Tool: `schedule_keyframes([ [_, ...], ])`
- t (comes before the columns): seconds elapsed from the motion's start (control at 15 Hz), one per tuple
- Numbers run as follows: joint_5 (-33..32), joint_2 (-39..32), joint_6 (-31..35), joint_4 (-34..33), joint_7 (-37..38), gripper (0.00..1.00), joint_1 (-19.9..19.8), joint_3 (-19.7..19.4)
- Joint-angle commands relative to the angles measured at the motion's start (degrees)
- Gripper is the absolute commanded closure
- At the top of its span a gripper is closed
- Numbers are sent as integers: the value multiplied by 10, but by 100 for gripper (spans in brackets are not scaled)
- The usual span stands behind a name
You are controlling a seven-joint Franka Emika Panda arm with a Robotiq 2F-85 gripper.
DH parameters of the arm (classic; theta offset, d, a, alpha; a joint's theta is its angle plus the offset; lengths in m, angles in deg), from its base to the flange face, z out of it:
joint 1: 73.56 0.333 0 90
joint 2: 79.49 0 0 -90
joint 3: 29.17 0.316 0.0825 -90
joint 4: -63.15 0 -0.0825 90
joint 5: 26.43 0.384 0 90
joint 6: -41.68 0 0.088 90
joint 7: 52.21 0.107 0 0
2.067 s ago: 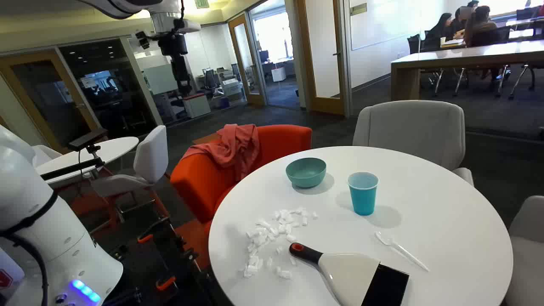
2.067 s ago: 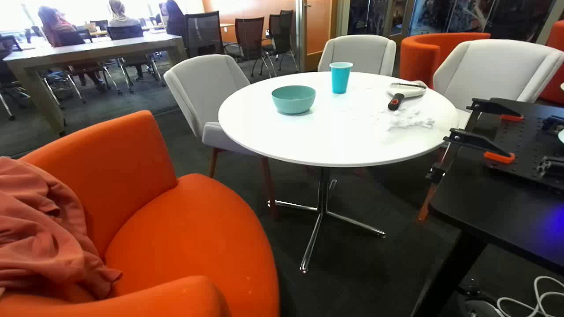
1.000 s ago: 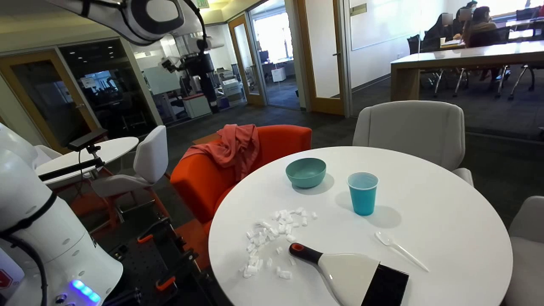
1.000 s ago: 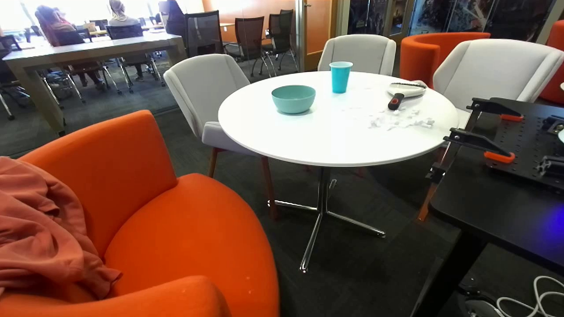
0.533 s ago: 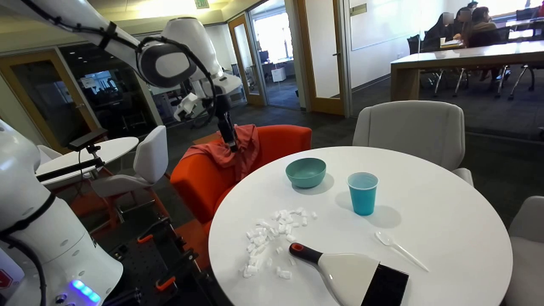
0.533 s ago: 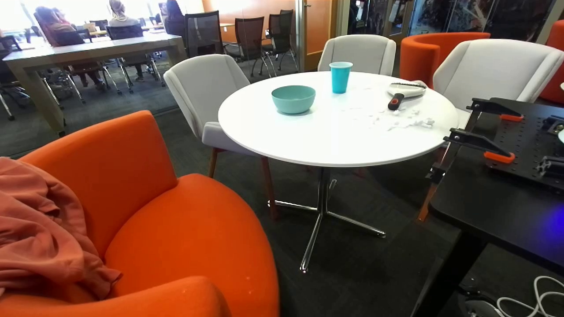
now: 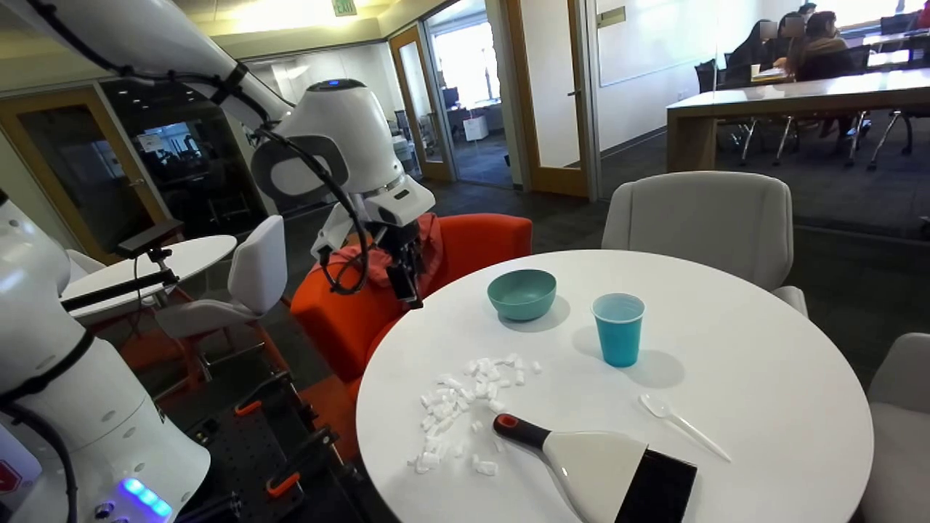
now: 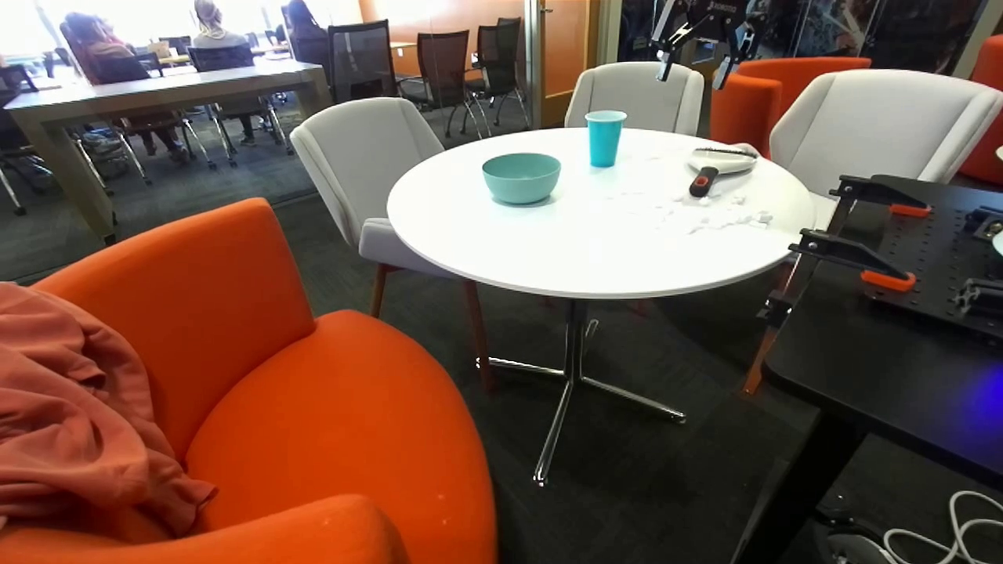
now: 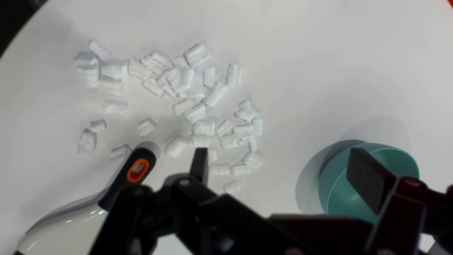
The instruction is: Pick up a white thing from the table and put it in the cup
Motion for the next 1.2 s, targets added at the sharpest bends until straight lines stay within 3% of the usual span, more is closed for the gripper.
schedule_keyframes([
  [0.0,-1,2,-1,0,1,0,-4,4],
  [0.27,-19,-11,9,-3,22,0,-4,12],
  [0.67,-57,-146,59,-35,91,0,-2,4],
  [1.13,-14,-281,131,-74,87,0,-2,8],
])
